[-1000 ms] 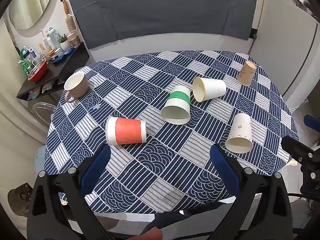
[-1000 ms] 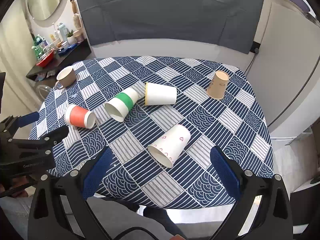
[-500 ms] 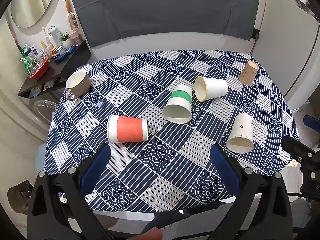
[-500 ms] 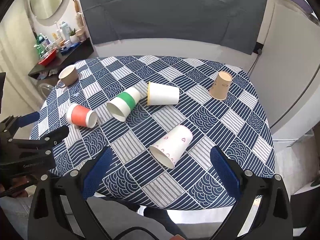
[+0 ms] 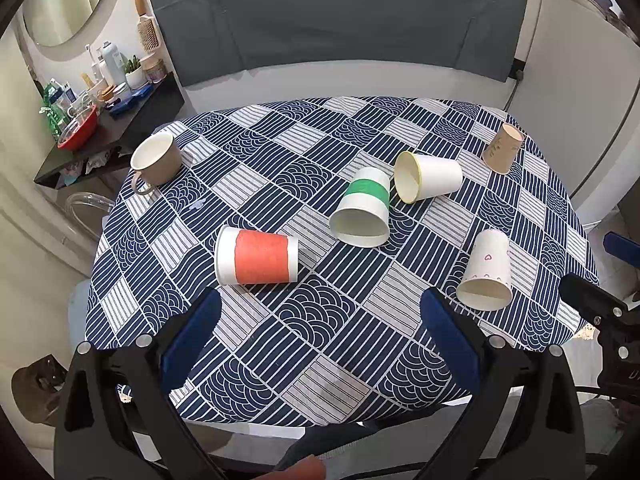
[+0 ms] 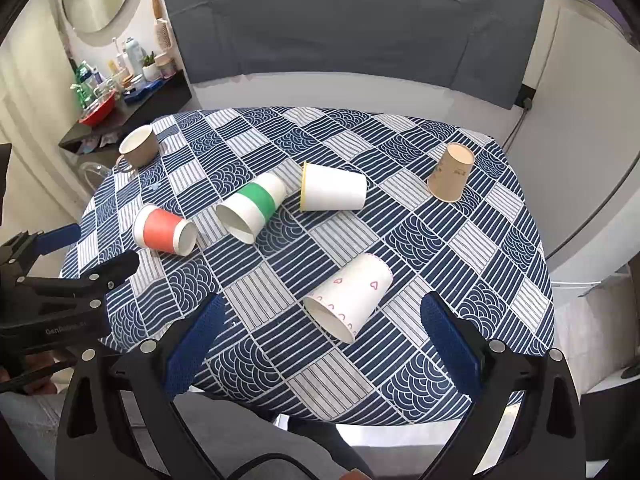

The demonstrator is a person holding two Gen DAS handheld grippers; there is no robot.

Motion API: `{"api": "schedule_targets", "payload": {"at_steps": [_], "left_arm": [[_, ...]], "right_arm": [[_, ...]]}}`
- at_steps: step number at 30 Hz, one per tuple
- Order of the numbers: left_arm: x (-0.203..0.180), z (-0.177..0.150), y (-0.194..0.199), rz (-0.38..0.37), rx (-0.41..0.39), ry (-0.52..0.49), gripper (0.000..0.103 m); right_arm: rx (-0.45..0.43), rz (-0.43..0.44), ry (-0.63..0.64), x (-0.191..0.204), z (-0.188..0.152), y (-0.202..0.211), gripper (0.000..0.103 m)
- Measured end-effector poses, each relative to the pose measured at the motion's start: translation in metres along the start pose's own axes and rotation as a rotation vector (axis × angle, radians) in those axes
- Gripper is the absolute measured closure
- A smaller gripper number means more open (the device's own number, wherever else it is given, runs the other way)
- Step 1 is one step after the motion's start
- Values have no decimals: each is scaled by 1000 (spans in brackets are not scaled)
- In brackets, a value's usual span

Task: Flip cup upside down
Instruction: 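Move the right gripper toward the red-and-white paper cup lying on its side, then grasp the red-and-white cup with the right gripper and lift it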

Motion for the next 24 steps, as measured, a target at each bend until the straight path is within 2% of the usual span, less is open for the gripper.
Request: {"api": "schedule_targets", "payload": {"at_steps": [16, 24], "left_arm": [[23, 8, -13, 8, 32, 53, 6], [44, 8, -15, 34, 38, 79, 6]], "right_arm": [[45, 34, 34, 16, 13, -18, 9], [63, 72, 88, 41, 24, -31, 9]]}}
Point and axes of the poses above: each gripper's, at about its wrist camera, not at the fingertips, and y roughly against the way its jaws point, x to its left, z to its top, the point moved 2 cm from there along -y, roughly the way its jaws point, and after that the axes turned 1 degree about y, right-handed, at the moved point
